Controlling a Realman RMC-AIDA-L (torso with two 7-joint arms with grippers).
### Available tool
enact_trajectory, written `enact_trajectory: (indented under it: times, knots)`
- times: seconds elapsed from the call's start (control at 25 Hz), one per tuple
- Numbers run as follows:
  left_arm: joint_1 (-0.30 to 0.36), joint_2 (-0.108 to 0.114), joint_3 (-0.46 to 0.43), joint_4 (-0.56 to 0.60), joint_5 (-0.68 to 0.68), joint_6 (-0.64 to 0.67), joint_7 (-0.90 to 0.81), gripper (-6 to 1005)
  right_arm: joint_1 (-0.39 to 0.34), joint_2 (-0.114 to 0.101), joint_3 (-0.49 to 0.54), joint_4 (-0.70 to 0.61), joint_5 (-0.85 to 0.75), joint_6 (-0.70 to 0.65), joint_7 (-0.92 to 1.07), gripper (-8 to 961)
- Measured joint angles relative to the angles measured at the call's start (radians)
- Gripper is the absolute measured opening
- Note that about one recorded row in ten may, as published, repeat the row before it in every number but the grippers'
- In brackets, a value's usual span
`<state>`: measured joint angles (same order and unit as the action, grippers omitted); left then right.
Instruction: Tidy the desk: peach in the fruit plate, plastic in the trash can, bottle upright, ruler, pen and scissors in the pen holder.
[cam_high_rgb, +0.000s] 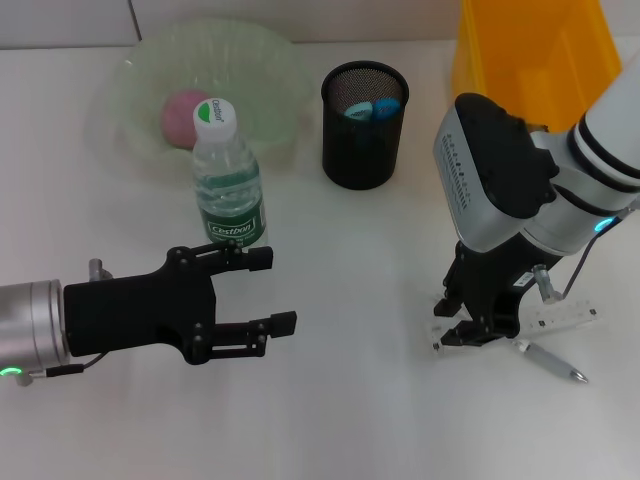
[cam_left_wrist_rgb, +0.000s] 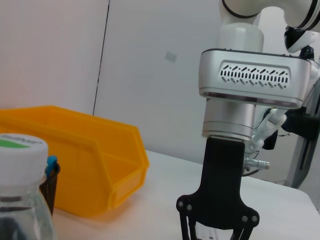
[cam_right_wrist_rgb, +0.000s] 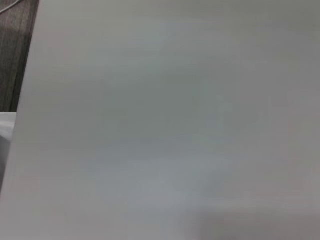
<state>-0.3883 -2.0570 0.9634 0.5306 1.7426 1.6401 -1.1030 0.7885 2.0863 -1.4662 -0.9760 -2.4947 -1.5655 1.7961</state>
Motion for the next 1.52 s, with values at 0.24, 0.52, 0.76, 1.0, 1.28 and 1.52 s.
enact_trajectory:
  times: [0.24,0.52,0.76,1.0,1.28,1.52]
  knots:
    - [0.002,0.0,0.0,-0.001,0.0,-0.001,0.0,812,-0.006,0.001,0.004,-0.011,0.01,0.006,0.0,255]
    - [0.002,0.0,0.0,-0.003,0.0,-0.008,0.002,812,-0.016,0.0,0.011,-0.051,0.014,0.002,0.016,73]
    - [0.004,0.002,0.0,-0.002,0.0,-0.01,0.0,812,-0.029,-0.001,0.003,-0.113,0.014,-0.023,0.076,151]
    - [0.002,0.002,0.0,-0.003,0.0,-0.009,0.0,813,-0.031,0.0,-0.012,-0.132,0.007,-0.048,0.082,305]
    - [-0.002,0.001,0.0,-0.001,0.0,-0.008,-0.01,813,-0.035,0.0,-0.071,-0.134,0.001,-0.04,0.087,565]
    - [-0.003,0.001,-0.001,0.0,0.0,-0.008,-0.011,813,-0.036,0.0,-0.079,-0.127,-0.001,-0.03,0.084,713]
